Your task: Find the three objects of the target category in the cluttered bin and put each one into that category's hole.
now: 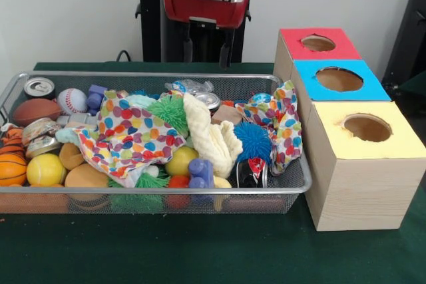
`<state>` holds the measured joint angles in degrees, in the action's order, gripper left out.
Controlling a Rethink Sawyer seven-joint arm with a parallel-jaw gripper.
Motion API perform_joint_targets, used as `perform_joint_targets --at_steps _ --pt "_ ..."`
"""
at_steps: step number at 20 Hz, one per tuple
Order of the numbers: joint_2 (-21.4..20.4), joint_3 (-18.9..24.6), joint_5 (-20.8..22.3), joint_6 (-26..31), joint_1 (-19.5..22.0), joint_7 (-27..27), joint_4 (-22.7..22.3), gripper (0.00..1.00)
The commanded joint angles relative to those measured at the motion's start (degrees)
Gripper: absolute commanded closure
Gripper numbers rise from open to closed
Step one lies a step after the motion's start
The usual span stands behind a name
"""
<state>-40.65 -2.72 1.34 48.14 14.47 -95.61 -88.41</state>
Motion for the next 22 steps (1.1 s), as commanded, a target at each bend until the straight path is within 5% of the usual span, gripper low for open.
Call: perform_joint_targets --at_steps 1,10,22 --pt "1.36 6.76 3.17 -7.33 2.1 2.76 -11.71 0.0" --pt "4.91 8.1 5.45 -19.55 3.43 0.52 -14.48 0.0" --pt "7.87 10.39 6.99 -17.62 6.64 2.19 -11.48 0.0"
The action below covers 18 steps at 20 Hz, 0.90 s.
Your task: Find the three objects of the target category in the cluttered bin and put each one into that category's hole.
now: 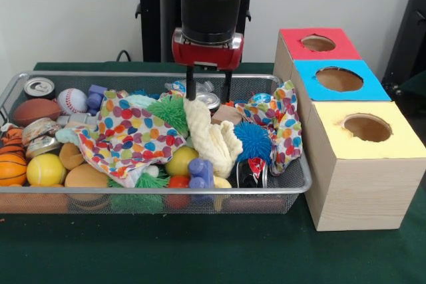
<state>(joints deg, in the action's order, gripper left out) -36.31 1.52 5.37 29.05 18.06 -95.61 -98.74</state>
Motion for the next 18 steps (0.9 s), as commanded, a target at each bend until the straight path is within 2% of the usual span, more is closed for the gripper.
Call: perform_joint_targets --at_steps 1,5,10,14,18 --pt "3.1 6.24 3.23 2.73 3.41 2.79 -0.97 0.0" --pt "0.18 6.76 3.9 8.59 4.76 4.97 -1.21 0.0" --pt "-5.44 7.22 3.29 13.25 5.31 4.79 -5.67 0.0" --pt "-8.37 7.37 2.86 14.68 5.3 3.67 -8.79 0.0" --pt "-9.76 7.38 2.33 12.84 4.71 1.54 -11.6 0.0"
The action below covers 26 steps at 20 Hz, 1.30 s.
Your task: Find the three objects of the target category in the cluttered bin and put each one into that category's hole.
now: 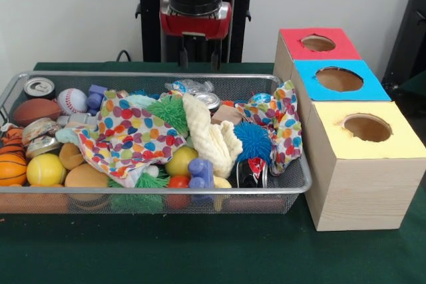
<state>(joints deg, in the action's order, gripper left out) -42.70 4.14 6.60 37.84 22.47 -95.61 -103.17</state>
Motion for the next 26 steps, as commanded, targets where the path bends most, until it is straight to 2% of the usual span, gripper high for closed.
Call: perform_joint_targets --at_steps 1,8,15,26 --pt "-3.25 4.82 1.04 3.14 0.16 0.94 -7.67 0.0" --pt "0.63 5.26 2.0 -3.32 -0.15 -1.06 -7.81 0.0" --pt "4.02 5.62 2.9 -5.94 0.69 -0.38 -6.12 0.0" --pt "7.14 6.08 4.61 -9.04 2.98 1.57 -4.83 0.0"
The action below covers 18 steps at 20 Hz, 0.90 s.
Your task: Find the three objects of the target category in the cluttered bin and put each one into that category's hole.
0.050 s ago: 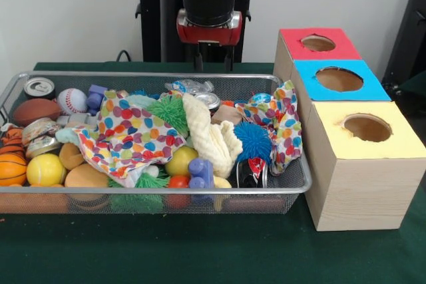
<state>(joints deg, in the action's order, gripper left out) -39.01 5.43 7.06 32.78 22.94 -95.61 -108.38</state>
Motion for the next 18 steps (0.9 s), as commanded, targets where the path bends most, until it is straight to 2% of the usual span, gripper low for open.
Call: perform_joint_targets --at_steps 1,10,18 --pt "3.53 4.88 4.41 -4.13 2.77 1.69 0.4 0.0" --pt "4.77 6.57 7.97 -2.86 6.6 4.28 2.21 0.0" --pt "7.51 8.43 10.95 -4.59 8.92 4.35 3.38 0.0"
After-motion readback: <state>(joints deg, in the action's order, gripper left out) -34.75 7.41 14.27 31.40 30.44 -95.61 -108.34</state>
